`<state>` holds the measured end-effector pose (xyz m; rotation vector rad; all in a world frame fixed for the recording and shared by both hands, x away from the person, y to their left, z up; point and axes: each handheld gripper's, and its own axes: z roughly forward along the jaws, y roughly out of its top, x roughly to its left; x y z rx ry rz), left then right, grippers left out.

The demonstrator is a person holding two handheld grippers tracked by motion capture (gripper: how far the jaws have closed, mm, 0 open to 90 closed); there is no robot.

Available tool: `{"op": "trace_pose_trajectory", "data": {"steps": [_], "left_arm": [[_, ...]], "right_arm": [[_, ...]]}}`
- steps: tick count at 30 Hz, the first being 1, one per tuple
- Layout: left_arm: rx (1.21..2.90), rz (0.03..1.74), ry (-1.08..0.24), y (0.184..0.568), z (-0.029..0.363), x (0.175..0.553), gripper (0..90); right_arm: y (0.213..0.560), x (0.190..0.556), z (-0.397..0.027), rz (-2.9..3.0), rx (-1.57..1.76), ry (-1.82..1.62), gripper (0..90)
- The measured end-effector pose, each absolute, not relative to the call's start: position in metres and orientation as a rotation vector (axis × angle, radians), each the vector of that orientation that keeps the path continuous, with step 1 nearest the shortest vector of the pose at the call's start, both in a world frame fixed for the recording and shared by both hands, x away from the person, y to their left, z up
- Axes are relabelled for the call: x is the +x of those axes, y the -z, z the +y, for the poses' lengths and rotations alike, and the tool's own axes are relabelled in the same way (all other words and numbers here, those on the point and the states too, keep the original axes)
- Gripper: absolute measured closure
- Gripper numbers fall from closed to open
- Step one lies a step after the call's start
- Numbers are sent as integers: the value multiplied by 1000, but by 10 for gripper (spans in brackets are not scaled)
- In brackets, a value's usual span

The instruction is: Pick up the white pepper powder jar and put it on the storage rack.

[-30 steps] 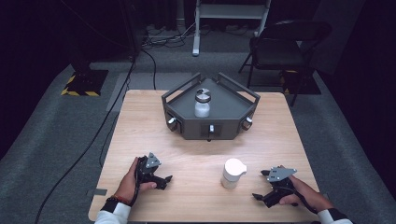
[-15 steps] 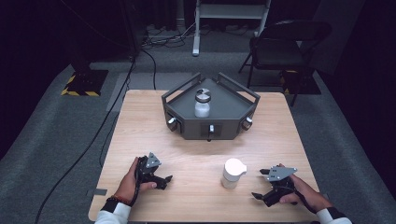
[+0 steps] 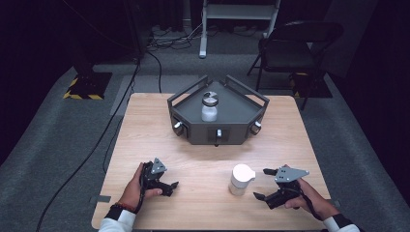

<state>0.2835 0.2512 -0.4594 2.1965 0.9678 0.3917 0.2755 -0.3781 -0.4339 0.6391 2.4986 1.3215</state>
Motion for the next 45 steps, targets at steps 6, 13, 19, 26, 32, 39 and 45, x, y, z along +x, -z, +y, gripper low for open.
{"op": "trace_pose_trajectory", "data": {"steps": [6, 13, 19, 26, 32, 39, 45], "left_arm": [[2196, 969, -391, 459, 251, 283, 0], [2196, 968, -392, 459, 251, 284, 0], [2198, 965, -393, 459, 251, 284, 0], [2198, 966, -393, 459, 251, 284, 0], [2198, 965, -393, 459, 251, 284, 0], [2198, 965, -393, 459, 251, 284, 0], [2198, 966, -394, 459, 251, 284, 0]], "right_arm": [[433, 274, -374, 2489, 625, -1356, 23], [433, 275, -366, 2490, 605, -1376, 23], [435, 276, -360, 2470, 610, -1406, 23], [435, 280, -352, 2483, 587, -1425, 28], [435, 283, -344, 2506, 577, -1414, 34], [440, 287, -334, 2504, 586, -1440, 56], [444, 287, -335, 2470, 598, -1506, 186]]}}
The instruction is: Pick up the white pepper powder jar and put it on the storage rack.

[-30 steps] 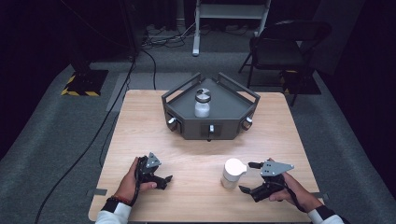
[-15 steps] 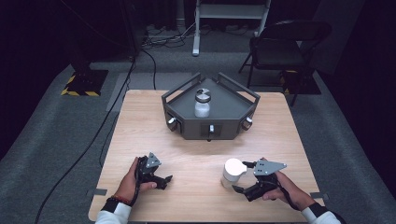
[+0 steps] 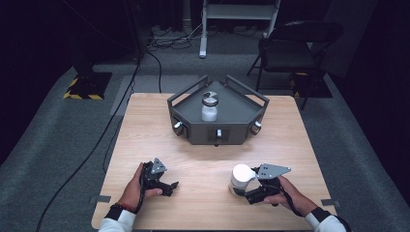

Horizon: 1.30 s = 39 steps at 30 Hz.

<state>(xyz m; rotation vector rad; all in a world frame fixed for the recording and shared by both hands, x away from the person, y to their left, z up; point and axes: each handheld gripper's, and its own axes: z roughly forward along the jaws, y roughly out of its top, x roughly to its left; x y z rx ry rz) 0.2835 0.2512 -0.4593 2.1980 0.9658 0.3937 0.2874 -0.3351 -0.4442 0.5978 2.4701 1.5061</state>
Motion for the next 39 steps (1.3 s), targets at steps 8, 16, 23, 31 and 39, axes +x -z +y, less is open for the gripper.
{"op": "trace_pose_trajectory", "data": {"steps": [8, 16, 23, 31, 39], "left_arm": [[2198, 966, -393, 459, 251, 284, 0], [2198, 967, -393, 459, 251, 283, 0], [2197, 966, -393, 459, 251, 283, 0], [2198, 968, -394, 459, 251, 283, 0], [2198, 967, -394, 459, 251, 283, 0]], "right_arm": [[447, 284, -337, 2427, 660, -1547, 275], [446, 276, -334, 2392, 669, -1528, 288], [445, 275, -338, 2371, 700, -1554, 292], [444, 268, -343, 2301, 729, -1553, 293], [438, 263, -342, 2257, 744, -1516, 293]]}}
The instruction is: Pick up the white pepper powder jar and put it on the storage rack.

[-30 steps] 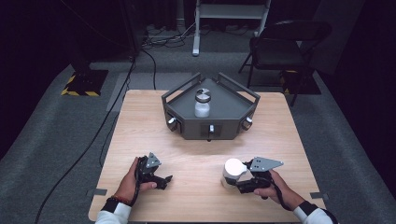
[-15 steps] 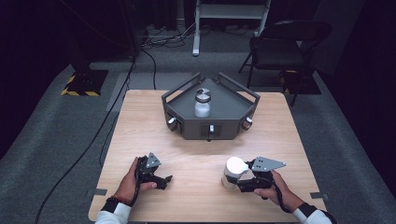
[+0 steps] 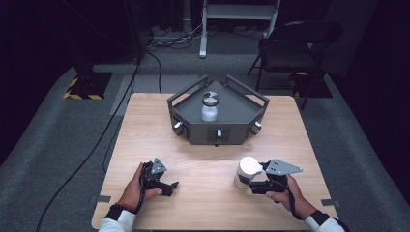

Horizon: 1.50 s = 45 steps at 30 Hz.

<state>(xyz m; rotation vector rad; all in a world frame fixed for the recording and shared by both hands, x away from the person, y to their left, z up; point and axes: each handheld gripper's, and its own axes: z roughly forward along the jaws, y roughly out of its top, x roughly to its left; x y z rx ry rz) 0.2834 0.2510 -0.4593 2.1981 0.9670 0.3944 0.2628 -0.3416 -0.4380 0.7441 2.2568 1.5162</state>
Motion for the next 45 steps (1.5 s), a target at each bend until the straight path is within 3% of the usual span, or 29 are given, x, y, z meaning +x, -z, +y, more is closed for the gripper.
{"op": "trace_pose_trajectory", "data": {"steps": [45], "left_arm": [[2198, 967, -393, 459, 251, 284, 0]], "right_arm": [[392, 261, -323, 1990, 890, -1472, 294]]}}
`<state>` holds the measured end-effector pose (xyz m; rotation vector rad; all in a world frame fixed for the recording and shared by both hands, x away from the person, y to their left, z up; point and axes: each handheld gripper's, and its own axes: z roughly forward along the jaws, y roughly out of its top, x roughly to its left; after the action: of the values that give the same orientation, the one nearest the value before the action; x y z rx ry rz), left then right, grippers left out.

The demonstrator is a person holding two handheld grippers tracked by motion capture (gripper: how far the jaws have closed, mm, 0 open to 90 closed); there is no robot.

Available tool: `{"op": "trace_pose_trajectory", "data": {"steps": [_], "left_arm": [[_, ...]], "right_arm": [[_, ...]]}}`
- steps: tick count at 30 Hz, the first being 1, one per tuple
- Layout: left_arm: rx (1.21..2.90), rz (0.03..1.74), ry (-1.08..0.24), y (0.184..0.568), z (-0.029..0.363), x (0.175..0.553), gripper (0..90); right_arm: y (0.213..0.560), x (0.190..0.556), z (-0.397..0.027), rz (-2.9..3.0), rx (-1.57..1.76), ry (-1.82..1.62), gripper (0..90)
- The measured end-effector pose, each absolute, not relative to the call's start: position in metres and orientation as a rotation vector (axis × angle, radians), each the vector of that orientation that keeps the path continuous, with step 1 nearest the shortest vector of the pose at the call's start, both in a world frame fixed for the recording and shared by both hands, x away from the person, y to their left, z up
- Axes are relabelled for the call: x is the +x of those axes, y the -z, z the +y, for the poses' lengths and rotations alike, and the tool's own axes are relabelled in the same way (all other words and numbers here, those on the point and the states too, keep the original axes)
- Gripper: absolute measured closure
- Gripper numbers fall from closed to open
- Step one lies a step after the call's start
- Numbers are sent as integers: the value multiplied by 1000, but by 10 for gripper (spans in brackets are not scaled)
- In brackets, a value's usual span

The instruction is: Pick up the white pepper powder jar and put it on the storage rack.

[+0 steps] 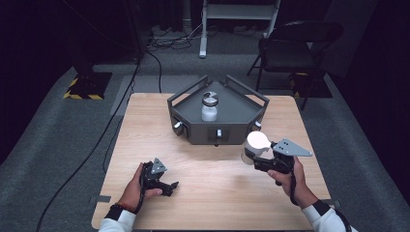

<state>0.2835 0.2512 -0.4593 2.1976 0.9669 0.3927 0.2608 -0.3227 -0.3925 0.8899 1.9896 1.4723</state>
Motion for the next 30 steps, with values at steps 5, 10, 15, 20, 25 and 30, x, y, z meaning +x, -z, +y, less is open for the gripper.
{"op": "trace_pose_trajectory", "data": {"steps": [5, 10, 15, 20, 25, 30], "left_arm": [[2198, 966, -393, 459, 251, 284, 0], [2198, 966, -393, 459, 251, 284, 0], [2197, 966, -393, 459, 251, 284, 0], [2197, 966, -393, 459, 251, 284, 0], [2197, 966, -394, 459, 251, 283, 0], [2198, 966, -394, 459, 251, 283, 0]], "right_arm": [[385, 264, -319, 1966, 881, -1458, 294], [378, 266, -315, 1941, 894, -1450, 294], [372, 268, -312, 1933, 888, -1443, 294], [367, 271, -307, 1920, 883, -1434, 295], [362, 274, -302, 1912, 871, -1439, 295], [355, 280, -295, 1901, 856, -1432, 295]]}}
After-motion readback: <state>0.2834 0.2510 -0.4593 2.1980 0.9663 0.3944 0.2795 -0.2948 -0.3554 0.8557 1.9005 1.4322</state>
